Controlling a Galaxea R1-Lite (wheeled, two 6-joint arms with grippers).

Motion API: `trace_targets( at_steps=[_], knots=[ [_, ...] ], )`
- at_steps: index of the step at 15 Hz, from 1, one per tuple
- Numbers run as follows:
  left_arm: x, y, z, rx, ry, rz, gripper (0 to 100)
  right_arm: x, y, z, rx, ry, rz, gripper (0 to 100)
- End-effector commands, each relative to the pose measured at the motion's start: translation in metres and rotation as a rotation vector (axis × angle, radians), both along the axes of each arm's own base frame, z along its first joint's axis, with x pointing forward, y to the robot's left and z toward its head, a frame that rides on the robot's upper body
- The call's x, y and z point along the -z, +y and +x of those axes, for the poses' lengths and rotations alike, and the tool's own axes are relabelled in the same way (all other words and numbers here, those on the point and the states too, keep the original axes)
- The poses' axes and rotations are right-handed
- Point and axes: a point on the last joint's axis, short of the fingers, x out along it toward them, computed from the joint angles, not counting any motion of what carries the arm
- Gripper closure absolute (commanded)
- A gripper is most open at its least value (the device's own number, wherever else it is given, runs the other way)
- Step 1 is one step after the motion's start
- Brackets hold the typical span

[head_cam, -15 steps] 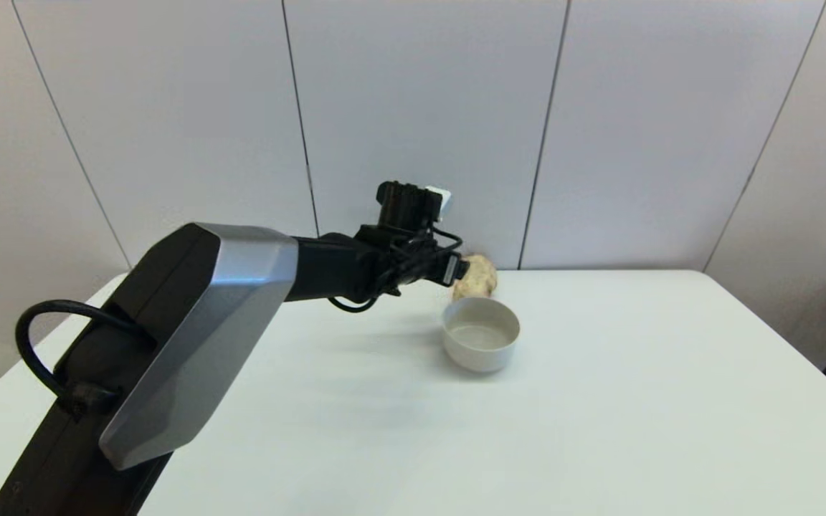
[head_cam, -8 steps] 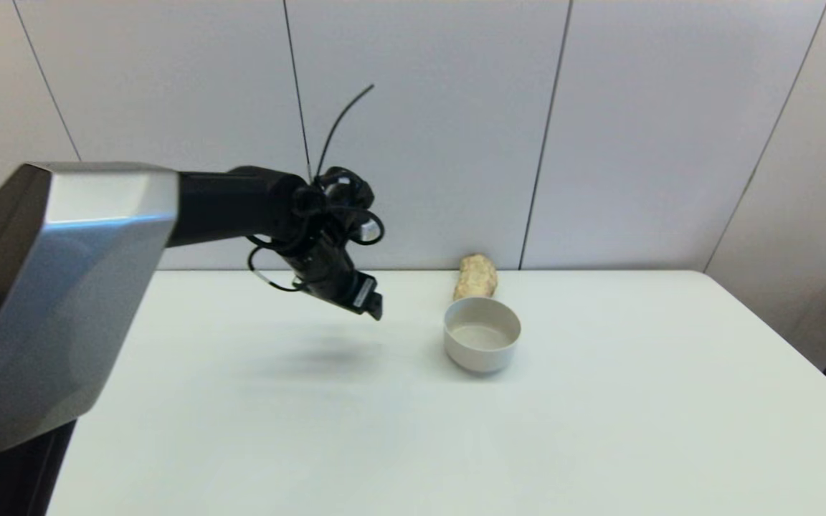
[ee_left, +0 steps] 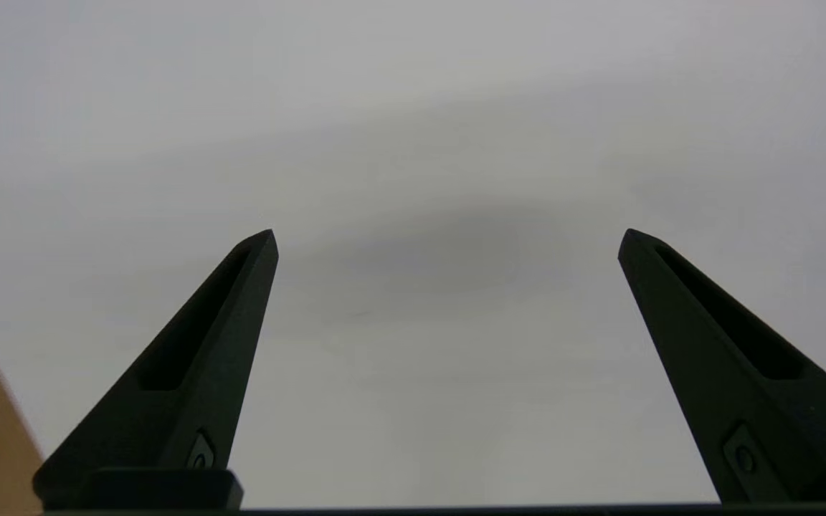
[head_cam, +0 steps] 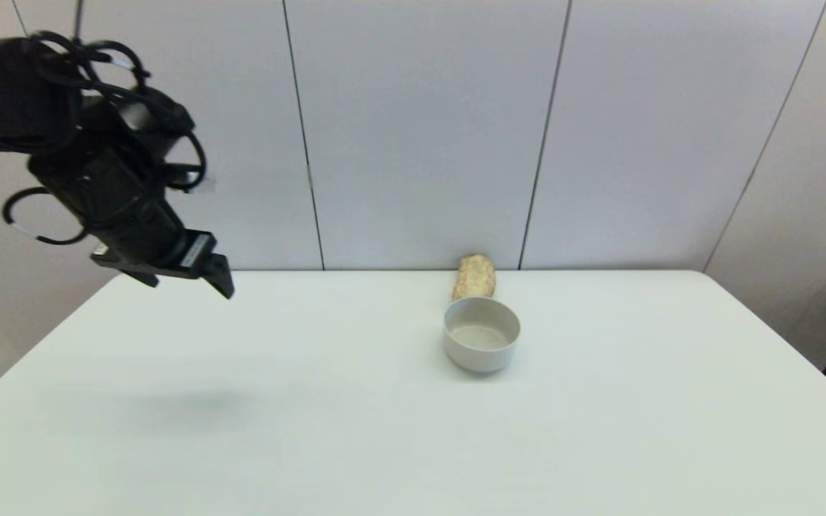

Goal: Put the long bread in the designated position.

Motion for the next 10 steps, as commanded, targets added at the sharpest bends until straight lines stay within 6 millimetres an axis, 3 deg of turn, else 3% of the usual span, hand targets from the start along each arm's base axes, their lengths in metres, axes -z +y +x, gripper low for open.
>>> trace_targets(
  at_steps=[1, 6, 8, 10],
  knots=[
    [-0.066, 0.044, -0.057, -0.144, -0.276, -0.02, 0, 0.0, 0.0, 0.0, -0.001, 0.001, 0.0, 0],
    [-0.122, 0.05, -0.119, -0.172, -0.627, -0.042, 0, 0.0, 0.0, 0.0, -0.001, 0.001, 0.0, 0],
    [-0.133, 0.049, -0.157, -0.163, -0.747, -0.046, 0, 0.0, 0.0, 0.0, -0.001, 0.002, 0.0, 0],
    [-0.131, 0.047, -0.202, -0.146, -0.918, -0.051, 0, 0.0, 0.0, 0.0, -0.001, 0.001, 0.0, 0]
  ],
)
